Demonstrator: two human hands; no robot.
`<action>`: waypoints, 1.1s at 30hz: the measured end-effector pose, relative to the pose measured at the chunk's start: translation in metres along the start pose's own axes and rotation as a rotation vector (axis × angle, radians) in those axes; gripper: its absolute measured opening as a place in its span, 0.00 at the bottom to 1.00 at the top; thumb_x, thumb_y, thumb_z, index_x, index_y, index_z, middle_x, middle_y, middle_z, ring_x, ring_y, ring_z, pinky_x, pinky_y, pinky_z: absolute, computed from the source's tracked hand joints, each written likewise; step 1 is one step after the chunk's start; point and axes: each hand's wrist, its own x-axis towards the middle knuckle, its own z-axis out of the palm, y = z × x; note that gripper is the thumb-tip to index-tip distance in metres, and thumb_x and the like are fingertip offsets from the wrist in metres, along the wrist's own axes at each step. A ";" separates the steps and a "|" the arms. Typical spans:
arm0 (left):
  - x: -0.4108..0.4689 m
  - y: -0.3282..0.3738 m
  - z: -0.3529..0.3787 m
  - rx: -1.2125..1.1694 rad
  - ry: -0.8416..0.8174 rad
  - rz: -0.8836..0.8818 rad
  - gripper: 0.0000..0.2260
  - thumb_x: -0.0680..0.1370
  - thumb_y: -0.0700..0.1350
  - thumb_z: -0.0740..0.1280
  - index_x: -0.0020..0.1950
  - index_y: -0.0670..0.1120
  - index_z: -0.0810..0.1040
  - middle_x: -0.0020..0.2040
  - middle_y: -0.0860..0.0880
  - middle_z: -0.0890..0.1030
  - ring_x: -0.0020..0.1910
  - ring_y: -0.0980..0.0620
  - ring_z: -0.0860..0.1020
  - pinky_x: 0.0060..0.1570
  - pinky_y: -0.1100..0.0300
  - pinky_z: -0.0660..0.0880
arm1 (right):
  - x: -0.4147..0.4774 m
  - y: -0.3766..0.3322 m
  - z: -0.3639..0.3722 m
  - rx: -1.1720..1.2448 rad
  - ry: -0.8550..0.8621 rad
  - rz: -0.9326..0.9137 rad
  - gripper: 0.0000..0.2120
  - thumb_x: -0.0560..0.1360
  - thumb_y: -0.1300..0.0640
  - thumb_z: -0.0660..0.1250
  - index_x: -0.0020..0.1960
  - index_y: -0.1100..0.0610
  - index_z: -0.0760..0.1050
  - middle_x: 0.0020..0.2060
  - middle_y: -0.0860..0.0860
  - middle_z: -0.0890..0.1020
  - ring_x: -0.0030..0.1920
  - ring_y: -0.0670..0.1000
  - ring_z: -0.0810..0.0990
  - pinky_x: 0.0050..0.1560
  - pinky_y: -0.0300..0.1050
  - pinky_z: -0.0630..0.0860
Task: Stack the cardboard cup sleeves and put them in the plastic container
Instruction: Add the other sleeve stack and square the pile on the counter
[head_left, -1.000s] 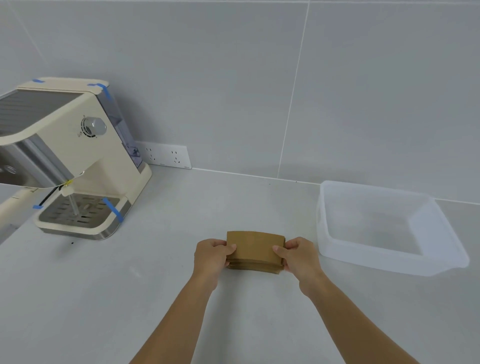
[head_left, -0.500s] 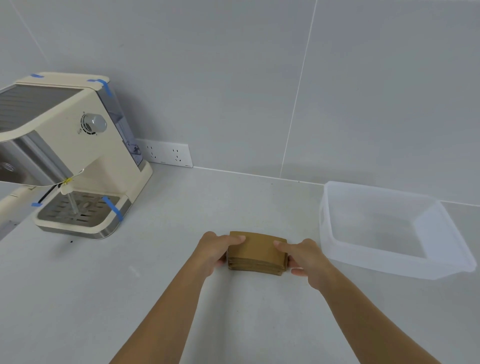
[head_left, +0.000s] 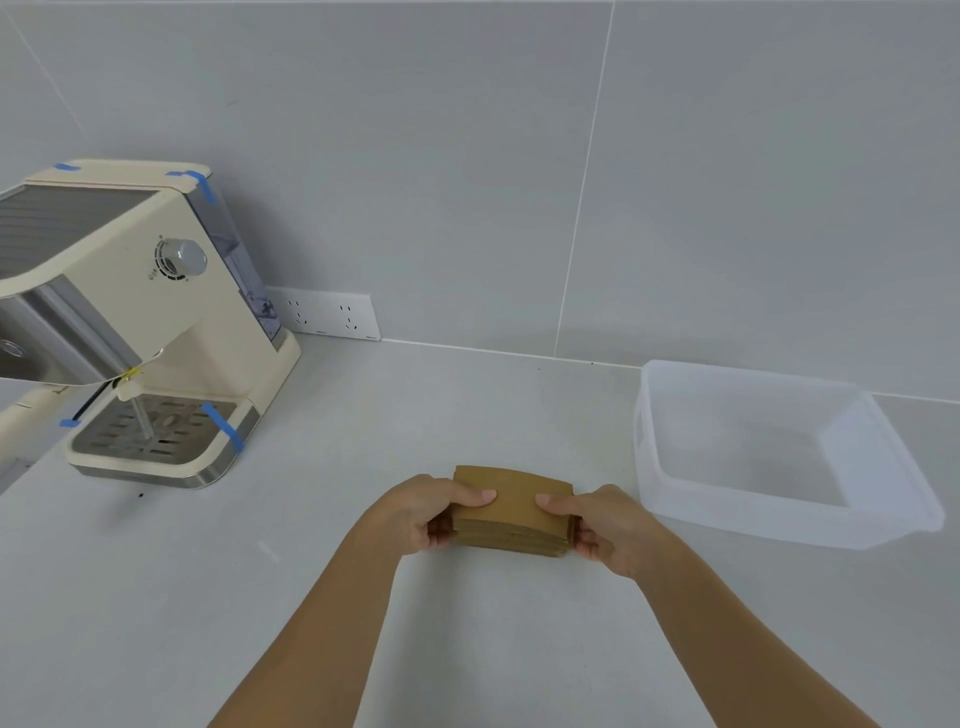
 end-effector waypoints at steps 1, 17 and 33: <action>-0.002 -0.001 -0.002 -0.009 -0.030 0.036 0.14 0.67 0.39 0.76 0.49 0.40 0.79 0.47 0.45 0.81 0.46 0.49 0.79 0.45 0.59 0.77 | -0.002 0.001 -0.001 0.014 -0.036 -0.025 0.21 0.67 0.61 0.75 0.57 0.66 0.75 0.53 0.57 0.81 0.48 0.52 0.80 0.38 0.40 0.75; 0.014 -0.073 0.000 0.274 0.120 0.692 0.27 0.68 0.36 0.74 0.57 0.56 0.65 0.58 0.50 0.70 0.57 0.54 0.73 0.51 0.70 0.71 | 0.001 0.049 0.009 -0.223 0.084 -0.518 0.22 0.65 0.67 0.74 0.55 0.55 0.72 0.52 0.51 0.77 0.50 0.50 0.76 0.45 0.35 0.72; 0.000 -0.034 0.055 -0.228 0.632 0.466 0.15 0.81 0.49 0.54 0.37 0.44 0.68 0.35 0.49 0.71 0.36 0.51 0.69 0.37 0.58 0.65 | -0.004 0.011 0.061 0.259 0.345 -0.234 0.09 0.77 0.54 0.61 0.44 0.60 0.72 0.37 0.50 0.73 0.36 0.47 0.68 0.36 0.40 0.65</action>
